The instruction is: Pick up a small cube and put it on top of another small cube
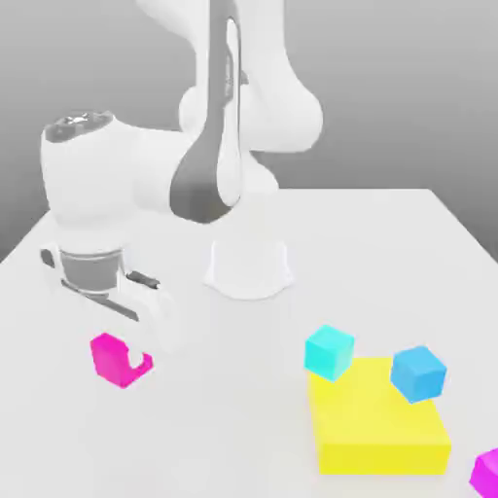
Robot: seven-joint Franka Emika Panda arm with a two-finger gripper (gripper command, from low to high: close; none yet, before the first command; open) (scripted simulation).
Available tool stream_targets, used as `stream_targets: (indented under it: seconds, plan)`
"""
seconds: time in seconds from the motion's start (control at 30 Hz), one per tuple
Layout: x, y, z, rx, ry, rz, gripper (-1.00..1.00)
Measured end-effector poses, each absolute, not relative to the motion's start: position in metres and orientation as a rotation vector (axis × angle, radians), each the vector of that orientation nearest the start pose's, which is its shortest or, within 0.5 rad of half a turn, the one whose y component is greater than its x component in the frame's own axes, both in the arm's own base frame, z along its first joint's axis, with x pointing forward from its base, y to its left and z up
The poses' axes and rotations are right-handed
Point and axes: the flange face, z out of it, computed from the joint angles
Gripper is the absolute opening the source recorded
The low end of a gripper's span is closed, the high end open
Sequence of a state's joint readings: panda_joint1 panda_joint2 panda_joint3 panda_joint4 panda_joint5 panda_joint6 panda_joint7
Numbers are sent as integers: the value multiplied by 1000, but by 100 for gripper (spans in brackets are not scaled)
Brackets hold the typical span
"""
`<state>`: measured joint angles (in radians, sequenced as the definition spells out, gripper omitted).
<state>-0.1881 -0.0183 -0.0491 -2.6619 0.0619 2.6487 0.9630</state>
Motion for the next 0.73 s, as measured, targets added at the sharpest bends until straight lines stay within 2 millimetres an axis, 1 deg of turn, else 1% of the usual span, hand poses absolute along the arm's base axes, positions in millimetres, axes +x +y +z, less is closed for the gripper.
stream_targets:
  seconds: [0.1,0.2,0.27,0.33,0.43,0.47,0.5,0.6,0.63,0.73]
  plan:
    - [423,-29,259,-2663,1610,12,-100]
    - [425,42,271,-2785,1395,13,-100]
    - [420,86,280,-2856,1254,13,-100]
    - [410,129,288,-2919,1114,11,-100]
    - [386,194,299,-3005,889,6,-100]
    - [379,209,298,-3025,833,3,-100]
    - [375,217,291,-3035,806,1,-100]
    - [371,224,258,-3045,777,-2,-100]
    - [370,225,246,-3046,773,-1,100]
    - [370,225,246,-3045,773,-1,100]
